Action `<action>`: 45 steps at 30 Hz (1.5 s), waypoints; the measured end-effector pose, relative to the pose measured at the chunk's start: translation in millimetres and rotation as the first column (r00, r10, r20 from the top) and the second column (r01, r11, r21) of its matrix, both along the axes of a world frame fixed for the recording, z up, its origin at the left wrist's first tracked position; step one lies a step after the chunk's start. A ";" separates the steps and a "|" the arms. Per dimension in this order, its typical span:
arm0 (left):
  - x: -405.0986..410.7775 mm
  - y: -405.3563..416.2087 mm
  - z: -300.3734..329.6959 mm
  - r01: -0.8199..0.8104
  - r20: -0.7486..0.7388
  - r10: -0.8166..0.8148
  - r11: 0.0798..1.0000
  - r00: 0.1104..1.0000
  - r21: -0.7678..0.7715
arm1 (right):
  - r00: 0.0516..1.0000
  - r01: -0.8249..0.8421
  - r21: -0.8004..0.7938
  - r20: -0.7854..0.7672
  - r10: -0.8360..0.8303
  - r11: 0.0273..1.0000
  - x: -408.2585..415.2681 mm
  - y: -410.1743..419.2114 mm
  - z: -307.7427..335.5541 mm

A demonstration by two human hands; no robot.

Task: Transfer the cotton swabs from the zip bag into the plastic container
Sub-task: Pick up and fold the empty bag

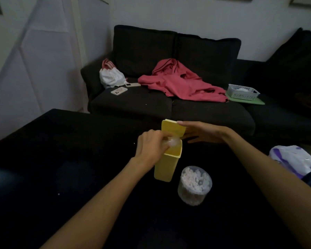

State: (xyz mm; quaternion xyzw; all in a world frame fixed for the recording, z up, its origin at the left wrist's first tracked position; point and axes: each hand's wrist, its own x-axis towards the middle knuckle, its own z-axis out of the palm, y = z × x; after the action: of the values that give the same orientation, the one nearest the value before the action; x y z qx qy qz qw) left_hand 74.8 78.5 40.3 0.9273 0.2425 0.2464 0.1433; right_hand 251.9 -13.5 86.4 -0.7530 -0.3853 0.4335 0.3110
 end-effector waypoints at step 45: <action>-37.5 -5.4 -17.2 0.007 -0.191 -0.051 0.974 0.980 -0.225 | 0.886 -0.154 0.042 0.449 0.119 0.987 -22.2 -21.0 -33.5</action>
State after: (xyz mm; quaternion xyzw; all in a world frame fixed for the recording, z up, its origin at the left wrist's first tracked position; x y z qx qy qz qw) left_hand 37.3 73.1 23.1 0.9286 0.2680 0.1231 0.2254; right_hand 229.7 -34.5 52.9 -0.7907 -0.5143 0.2557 0.2120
